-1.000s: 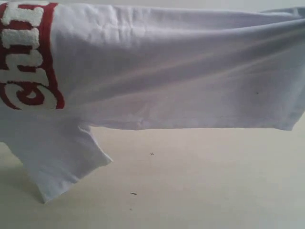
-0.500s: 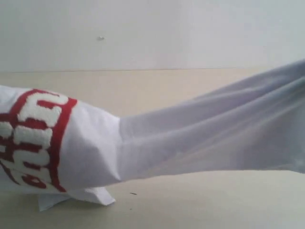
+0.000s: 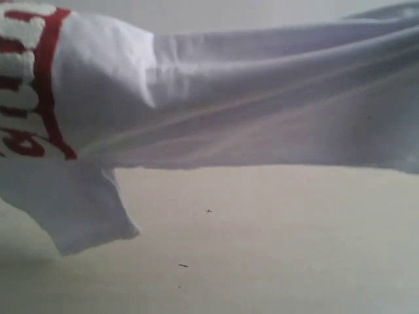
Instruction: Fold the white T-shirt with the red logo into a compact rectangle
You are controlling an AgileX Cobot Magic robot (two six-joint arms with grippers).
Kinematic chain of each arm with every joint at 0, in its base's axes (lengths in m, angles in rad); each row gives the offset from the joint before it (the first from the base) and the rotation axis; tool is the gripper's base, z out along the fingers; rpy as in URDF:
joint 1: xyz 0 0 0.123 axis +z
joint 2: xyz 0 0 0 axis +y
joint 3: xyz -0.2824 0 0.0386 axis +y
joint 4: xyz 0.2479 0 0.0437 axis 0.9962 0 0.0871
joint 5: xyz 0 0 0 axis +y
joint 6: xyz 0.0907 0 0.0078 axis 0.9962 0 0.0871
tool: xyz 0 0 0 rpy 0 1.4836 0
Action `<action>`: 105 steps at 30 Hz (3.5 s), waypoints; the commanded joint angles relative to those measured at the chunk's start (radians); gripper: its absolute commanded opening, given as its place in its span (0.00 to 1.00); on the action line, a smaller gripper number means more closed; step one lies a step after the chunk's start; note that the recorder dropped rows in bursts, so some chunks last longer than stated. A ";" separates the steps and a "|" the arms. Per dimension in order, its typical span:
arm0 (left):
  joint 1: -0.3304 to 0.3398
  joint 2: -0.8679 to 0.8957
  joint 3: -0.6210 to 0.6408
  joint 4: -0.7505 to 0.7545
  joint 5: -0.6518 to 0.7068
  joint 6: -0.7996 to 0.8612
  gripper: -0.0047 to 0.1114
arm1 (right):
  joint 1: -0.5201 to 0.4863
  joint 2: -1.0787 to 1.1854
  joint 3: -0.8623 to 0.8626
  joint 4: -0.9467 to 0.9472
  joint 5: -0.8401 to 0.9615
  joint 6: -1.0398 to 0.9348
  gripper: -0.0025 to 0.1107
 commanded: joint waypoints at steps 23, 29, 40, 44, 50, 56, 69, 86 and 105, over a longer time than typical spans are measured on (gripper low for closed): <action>-0.070 0.009 -0.008 0.086 0.146 0.016 0.04 | 0.002 0.008 0.120 0.076 0.032 0.137 0.02; -0.070 0.169 0.106 0.072 0.146 0.146 0.04 | 0.002 0.180 0.172 0.075 0.032 0.077 0.02; -0.070 0.580 0.117 0.077 -0.193 0.265 0.04 | 0.002 0.705 0.092 -0.098 -0.097 -0.047 0.02; -0.070 0.694 0.117 0.122 -0.501 0.268 0.04 | 0.002 0.830 0.024 -0.198 -0.416 -0.047 0.02; -0.070 0.855 0.117 0.183 -0.876 0.269 0.04 | 0.002 0.923 0.013 -0.266 -0.906 -0.051 0.02; -0.070 1.035 0.117 0.187 -1.075 0.388 0.04 | 0.002 1.007 0.013 -0.279 -1.198 -0.055 0.02; -0.068 1.036 0.117 0.187 -1.126 0.426 0.04 | 0.000 1.026 -0.022 -0.372 -1.096 -0.080 0.02; 0.004 0.718 0.117 -0.292 -0.268 0.625 0.04 | 0.000 0.795 -0.031 0.041 -0.364 -0.128 0.02; 0.022 0.350 0.046 -0.266 0.146 0.250 0.04 | 0.000 0.322 -0.031 0.173 0.032 -0.117 0.02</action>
